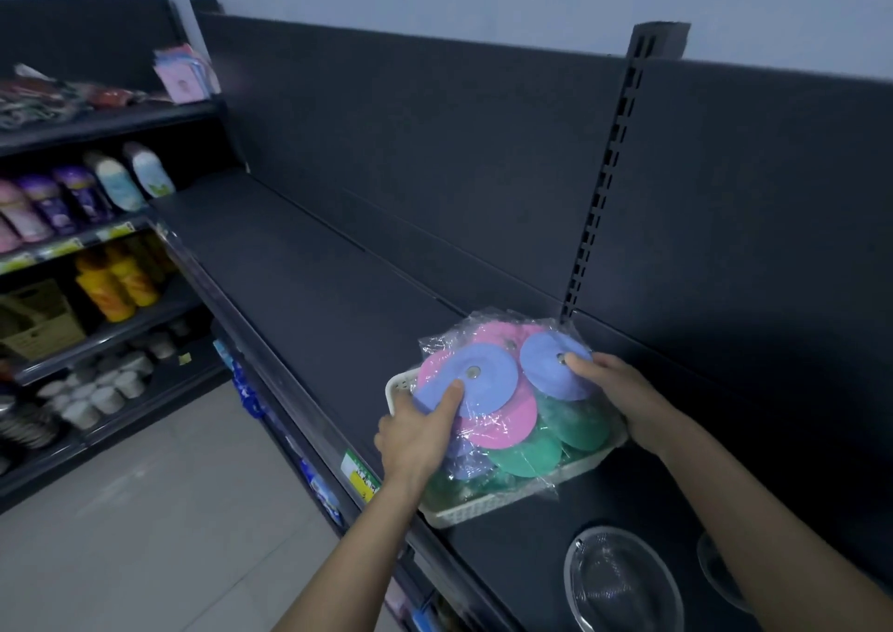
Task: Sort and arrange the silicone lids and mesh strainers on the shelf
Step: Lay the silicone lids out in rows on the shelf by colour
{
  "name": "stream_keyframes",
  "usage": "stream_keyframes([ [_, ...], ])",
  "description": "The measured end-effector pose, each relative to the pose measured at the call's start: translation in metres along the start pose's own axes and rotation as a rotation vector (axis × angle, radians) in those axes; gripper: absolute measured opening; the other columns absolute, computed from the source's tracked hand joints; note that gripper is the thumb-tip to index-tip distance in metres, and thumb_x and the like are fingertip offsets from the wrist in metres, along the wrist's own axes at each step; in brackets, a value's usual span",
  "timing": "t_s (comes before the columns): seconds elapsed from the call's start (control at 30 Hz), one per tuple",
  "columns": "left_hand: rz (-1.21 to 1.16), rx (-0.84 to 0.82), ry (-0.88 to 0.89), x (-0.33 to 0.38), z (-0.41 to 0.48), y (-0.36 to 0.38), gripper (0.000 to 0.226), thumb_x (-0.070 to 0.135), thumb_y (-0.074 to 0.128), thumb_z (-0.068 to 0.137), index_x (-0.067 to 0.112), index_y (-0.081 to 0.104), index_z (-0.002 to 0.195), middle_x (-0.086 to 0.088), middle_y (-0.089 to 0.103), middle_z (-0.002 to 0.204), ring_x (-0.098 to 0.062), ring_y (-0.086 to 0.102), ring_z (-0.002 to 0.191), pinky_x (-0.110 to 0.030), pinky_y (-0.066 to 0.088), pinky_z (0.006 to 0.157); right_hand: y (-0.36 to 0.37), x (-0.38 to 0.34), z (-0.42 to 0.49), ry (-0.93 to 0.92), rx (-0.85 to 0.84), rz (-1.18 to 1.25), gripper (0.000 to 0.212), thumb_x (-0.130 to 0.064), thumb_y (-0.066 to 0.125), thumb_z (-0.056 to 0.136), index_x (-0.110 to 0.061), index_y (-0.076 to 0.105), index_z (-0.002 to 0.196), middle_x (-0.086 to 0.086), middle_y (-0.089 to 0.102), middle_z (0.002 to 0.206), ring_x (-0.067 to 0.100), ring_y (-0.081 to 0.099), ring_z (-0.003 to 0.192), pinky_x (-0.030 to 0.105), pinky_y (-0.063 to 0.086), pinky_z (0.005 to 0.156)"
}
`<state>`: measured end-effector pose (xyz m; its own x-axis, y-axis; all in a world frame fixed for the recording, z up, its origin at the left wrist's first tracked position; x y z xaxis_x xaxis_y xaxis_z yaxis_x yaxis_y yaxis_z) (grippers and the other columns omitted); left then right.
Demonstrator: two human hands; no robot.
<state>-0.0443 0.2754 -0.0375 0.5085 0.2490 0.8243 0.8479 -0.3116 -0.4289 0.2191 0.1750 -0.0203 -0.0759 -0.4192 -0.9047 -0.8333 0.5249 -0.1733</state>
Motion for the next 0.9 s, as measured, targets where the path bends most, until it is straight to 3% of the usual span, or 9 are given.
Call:
stream_keyframes([
  [0.07,-0.004,0.011,-0.001,-0.002,0.002,0.001,0.084,0.084,0.046,0.052,0.030,0.047,0.116,-0.009,0.057,0.112,-0.031,0.048,0.114,-0.038,0.043,0.095,0.002,-0.003,-0.004,-0.007,0.028,0.004,0.043,-0.043,0.075,0.075,-0.021,0.061,0.110,0.000,0.065,0.108,0.019,0.063,0.097,0.032,0.052,0.077],
  [0.2,-0.012,0.043,0.043,0.002,0.003,-0.002,0.079,0.083,0.048,0.051,0.031,0.048,0.110,-0.007,0.060,0.105,-0.030,0.052,0.107,-0.038,0.047,0.090,-0.002,-0.007,-0.006,-0.076,0.102,0.014,0.033,-0.032,0.073,0.079,-0.017,0.059,0.106,-0.005,0.062,0.098,0.010,0.058,0.085,0.025,0.046,0.068],
  [0.4,-0.051,0.081,0.115,0.018,0.011,-0.013,0.064,0.082,0.053,0.053,0.036,0.048,0.097,-0.004,0.063,0.101,-0.028,0.056,0.103,-0.043,0.050,0.090,-0.004,-0.022,-0.008,-0.117,0.123,0.044,0.030,-0.035,0.074,0.077,-0.020,0.063,0.100,0.000,0.067,0.102,0.020,0.064,0.095,0.038,0.052,0.089],
  [0.63,-0.125,0.095,0.152,0.024,0.016,-0.038,0.056,0.084,0.056,0.052,0.043,0.053,0.091,0.000,0.064,0.104,-0.026,0.058,0.104,-0.044,0.049,0.093,0.015,-0.044,-0.016,-0.153,0.069,0.110,0.019,-0.031,0.073,0.080,-0.020,0.065,0.093,0.001,0.068,0.098,0.019,0.064,0.091,0.035,0.051,0.085],
  [0.77,-0.137,0.118,0.188,0.025,0.021,-0.057,0.051,0.079,0.055,0.055,0.040,0.052,0.087,0.007,0.066,0.091,-0.024,0.059,0.102,-0.041,0.052,0.088,0.033,-0.051,-0.020,-0.163,0.078,0.115,0.023,-0.031,0.075,0.078,-0.018,0.065,0.095,0.002,0.068,0.100,0.020,0.065,0.094,0.037,0.051,0.087],
  [0.9,-0.130,0.122,0.224,0.027,0.035,-0.084,0.056,0.082,0.055,0.055,0.040,0.055,0.092,0.007,0.066,0.093,-0.022,0.062,0.098,-0.043,0.051,0.089,0.056,-0.064,-0.023,-0.182,0.093,0.101,0.025,-0.032,0.074,0.079,-0.018,0.064,0.098,0.001,0.067,0.100,0.019,0.064,0.093,0.037,0.051,0.086],
])
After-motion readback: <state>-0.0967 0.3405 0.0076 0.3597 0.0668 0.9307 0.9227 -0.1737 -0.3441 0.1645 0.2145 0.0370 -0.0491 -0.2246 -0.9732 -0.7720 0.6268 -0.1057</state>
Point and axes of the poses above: each hand's wrist, its own z-axis towards the middle knuckle, its own y-axis out of the palm, x = y × z, the point moved 10 cm from there along z, towards the middle knuckle
